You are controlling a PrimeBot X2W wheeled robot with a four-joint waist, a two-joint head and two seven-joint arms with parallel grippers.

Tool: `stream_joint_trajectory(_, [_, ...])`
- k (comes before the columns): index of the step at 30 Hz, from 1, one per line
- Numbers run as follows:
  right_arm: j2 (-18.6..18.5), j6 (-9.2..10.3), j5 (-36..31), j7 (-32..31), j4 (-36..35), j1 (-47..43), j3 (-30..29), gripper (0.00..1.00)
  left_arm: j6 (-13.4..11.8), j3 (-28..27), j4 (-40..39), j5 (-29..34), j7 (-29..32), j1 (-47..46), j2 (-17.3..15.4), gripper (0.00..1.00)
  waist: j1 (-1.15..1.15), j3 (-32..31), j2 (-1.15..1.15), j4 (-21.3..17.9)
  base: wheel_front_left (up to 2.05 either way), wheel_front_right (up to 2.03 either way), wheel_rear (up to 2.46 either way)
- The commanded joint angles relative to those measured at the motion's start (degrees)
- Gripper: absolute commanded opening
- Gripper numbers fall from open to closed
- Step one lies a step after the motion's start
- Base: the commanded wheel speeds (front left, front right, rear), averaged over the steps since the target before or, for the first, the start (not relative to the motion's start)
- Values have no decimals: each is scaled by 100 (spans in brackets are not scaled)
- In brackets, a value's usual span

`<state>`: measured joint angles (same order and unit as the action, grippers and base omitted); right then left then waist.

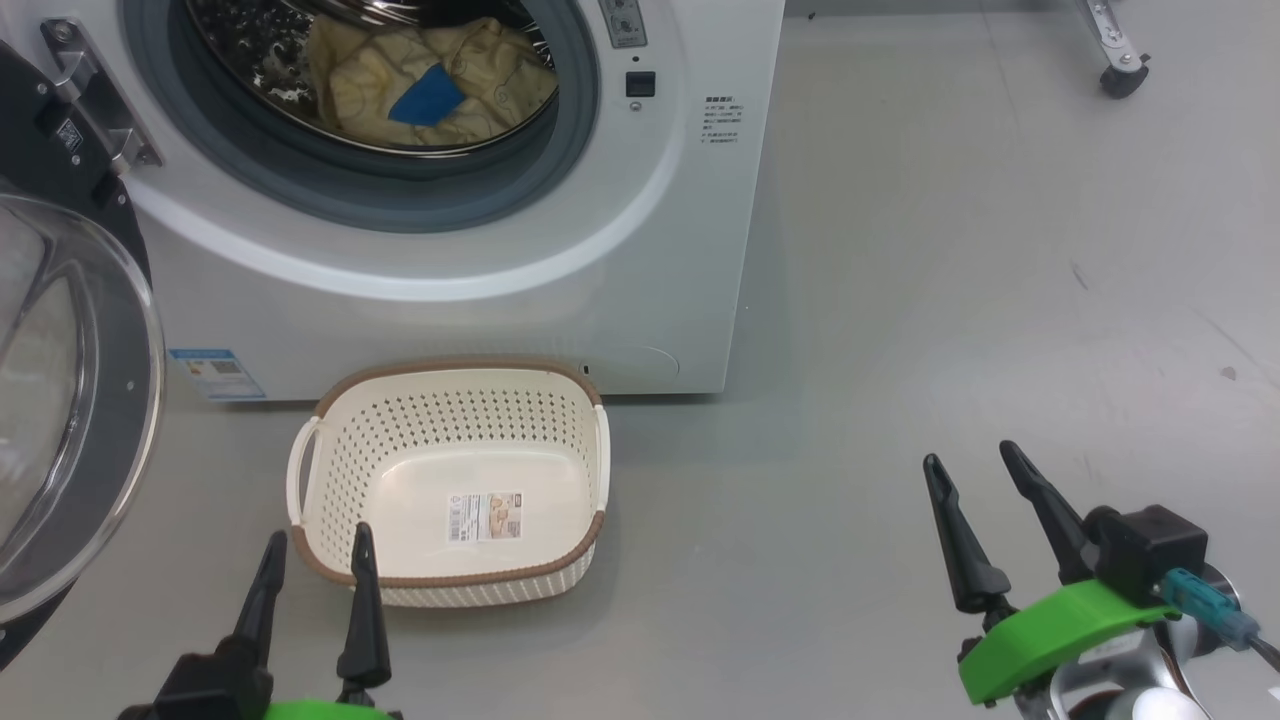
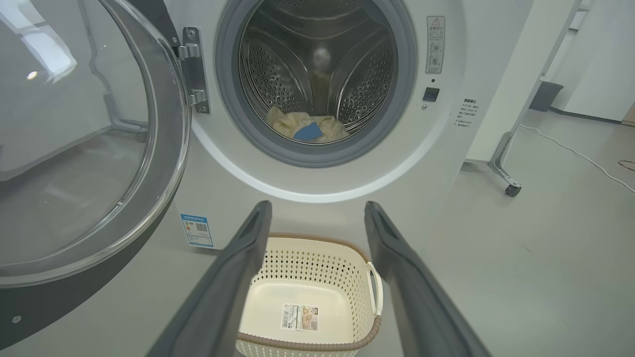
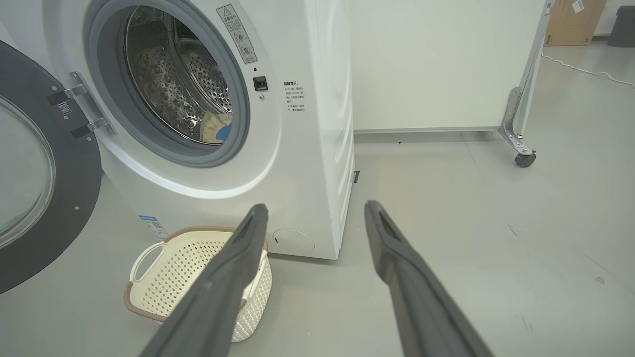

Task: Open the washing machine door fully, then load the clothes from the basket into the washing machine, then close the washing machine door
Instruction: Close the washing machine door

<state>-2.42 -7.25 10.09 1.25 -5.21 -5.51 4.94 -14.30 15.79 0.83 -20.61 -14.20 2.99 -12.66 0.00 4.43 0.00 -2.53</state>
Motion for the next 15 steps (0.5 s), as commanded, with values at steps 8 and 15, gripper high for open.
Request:
stream_joint_trajectory(8, [-46,-24,32,66,-186,192,52,100,-394,-237,-180,133,-80,-169,-24,100,0,29,0,12,0,0,0])
stream_joint_trajectory(15, [-46,-24,12,67,-188,179,30,100,-368,-232,-136,139,-80,-183,-25,100,0,17,0,62,0,0,0])
